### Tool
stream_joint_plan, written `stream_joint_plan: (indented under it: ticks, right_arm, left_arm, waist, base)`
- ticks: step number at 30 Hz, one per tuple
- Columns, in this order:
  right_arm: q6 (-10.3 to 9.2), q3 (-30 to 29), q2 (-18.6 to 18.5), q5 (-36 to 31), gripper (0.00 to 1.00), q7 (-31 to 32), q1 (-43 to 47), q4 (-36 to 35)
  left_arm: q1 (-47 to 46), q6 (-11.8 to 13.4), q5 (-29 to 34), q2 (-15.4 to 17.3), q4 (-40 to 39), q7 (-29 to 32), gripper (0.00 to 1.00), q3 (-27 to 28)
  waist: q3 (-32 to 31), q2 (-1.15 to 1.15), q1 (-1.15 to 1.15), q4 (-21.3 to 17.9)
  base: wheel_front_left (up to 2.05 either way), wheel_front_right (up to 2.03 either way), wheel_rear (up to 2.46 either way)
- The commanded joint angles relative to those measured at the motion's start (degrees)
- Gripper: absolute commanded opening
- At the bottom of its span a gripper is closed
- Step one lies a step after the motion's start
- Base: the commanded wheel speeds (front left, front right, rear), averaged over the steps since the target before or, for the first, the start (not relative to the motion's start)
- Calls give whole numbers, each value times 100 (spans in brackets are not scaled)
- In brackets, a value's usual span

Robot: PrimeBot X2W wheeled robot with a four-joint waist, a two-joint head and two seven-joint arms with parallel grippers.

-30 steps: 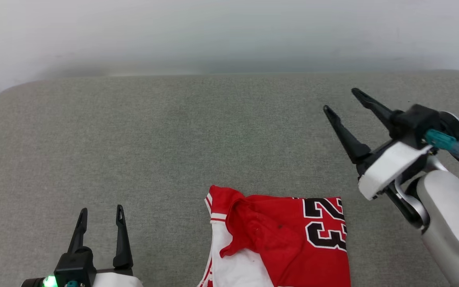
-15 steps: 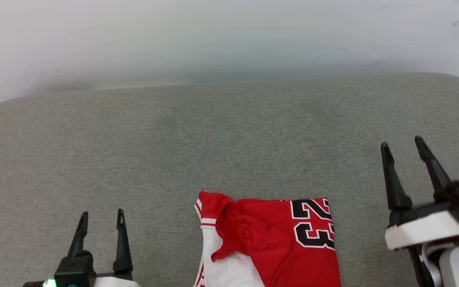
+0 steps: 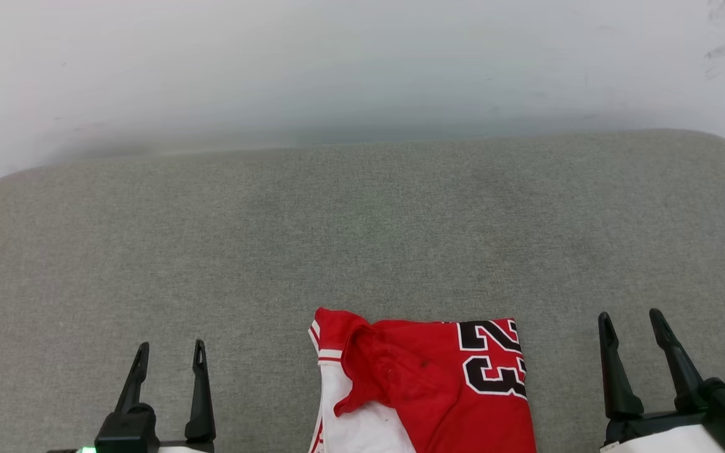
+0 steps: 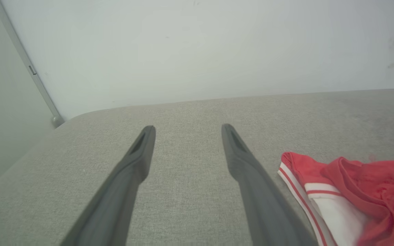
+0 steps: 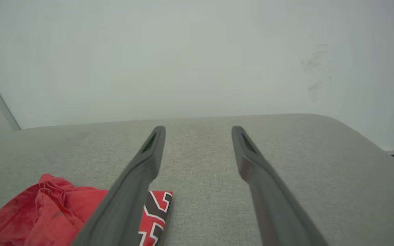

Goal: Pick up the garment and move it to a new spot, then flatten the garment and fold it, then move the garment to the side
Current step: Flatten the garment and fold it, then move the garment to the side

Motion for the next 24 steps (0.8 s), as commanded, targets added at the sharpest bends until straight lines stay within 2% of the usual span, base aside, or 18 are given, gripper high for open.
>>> stream_joint_plan:
  ticks: [1, 5, 9, 14, 16, 19, 24]
  right_arm:
    - [-4, -4, 35, 13, 100, -15, 80, -38]
    - [-4, 48, 46, -47, 100, -15, 53, -132]
    - [-4, 78, 28, -248, 100, -15, -352, -319]
    - [-4, 226, -415, -412, 100, -14, -1213, -424]
    - [-4, 508, -707, -328, 100, 90, -1584, -263]
    - [-5, 1060, -1283, -54, 100, 823, -2146, -15]
    - [-4, 2077, -2164, 1418, 100, 3077, -2849, 270]
  left_arm:
    - [69, -18, 17, -5, 18, -13, 100, 14]
    - [97, -35, 19, -5, 31, -13, 100, 7]
    - [85, -21, 0, -7, 36, -13, 100, -8]
    - [42, -4, -33, -8, 25, -13, 100, -11]
    - [26, -4, -34, -6, 27, -13, 100, -13]
    - [-5, 1, -32, -8, 16, -13, 100, -16]
    - [-97, 4, -40, -7, 3, -13, 100, -50]
  waist:
    - [-13, 0, 0, -10]
    - [-36, 0, 0, -11]
    - [-22, 0, 0, -1]
    - [42, 0, 0, 13]
    - [71, 0, 0, 24]
    - [135, 0, 0, 37]
    - [272, 0, 0, 72]
  base:
    - [0, 0, 0]
    - [0, 0, 0]
    - [0, 0, 0]
    - [0, 0, 0]
    - [0, 0, 0]
    - [0, 0, 0]
    - [0, 0, 0]
